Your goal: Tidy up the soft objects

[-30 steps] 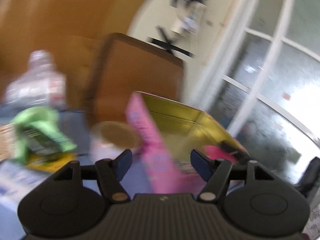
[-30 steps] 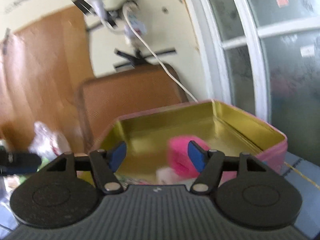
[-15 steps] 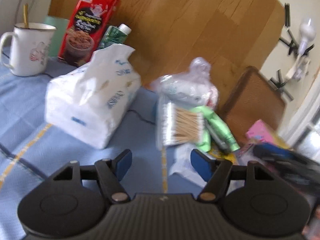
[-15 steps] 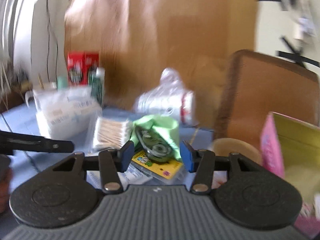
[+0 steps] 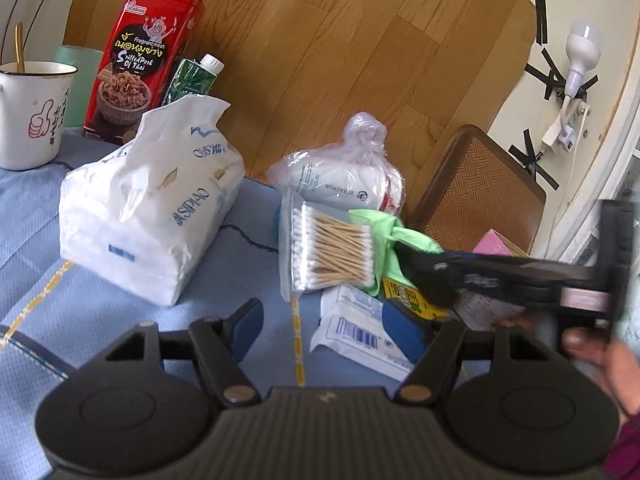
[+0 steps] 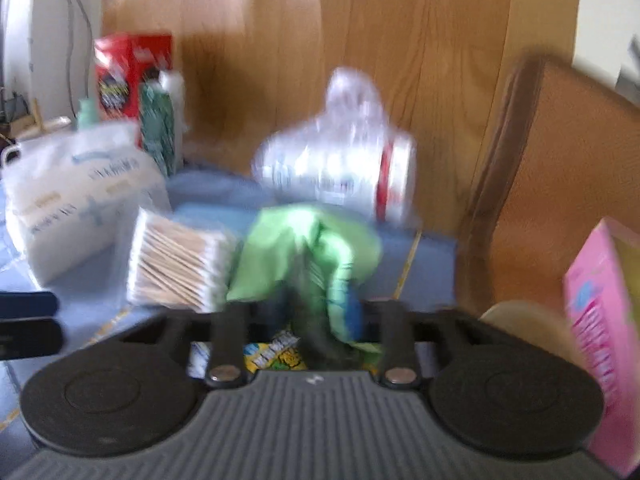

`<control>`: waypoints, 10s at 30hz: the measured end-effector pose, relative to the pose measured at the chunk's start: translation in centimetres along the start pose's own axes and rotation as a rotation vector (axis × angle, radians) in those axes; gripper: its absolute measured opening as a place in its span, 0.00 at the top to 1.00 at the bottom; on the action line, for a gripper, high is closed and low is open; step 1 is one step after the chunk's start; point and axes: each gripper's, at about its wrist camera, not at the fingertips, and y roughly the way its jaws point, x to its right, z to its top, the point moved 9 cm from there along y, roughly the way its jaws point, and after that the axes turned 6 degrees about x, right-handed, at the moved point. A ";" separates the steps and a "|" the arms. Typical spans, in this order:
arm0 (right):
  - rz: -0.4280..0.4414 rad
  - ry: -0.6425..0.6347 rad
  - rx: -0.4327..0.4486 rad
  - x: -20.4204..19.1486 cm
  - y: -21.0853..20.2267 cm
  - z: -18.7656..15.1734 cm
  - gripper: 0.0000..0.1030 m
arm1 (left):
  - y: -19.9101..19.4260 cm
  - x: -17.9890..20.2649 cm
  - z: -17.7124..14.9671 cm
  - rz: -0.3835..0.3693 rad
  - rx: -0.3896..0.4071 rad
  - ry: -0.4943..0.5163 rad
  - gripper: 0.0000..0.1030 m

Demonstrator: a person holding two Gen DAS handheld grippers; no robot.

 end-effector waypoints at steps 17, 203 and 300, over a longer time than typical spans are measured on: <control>0.188 -0.089 0.054 -7.8 -16.1 -8.6 0.78 | -0.3 -0.5 -0.1 0.017 -0.005 -0.025 0.30; 0.400 -0.111 -0.074 -6.5 -17.6 -12.4 0.31 | -6.1 5.6 -2.8 -0.176 -0.199 -0.049 0.35; 0.162 -0.296 -0.246 -2.4 -0.9 -4.2 0.66 | 1.2 -0.5 -0.6 -0.067 -0.063 -0.098 0.41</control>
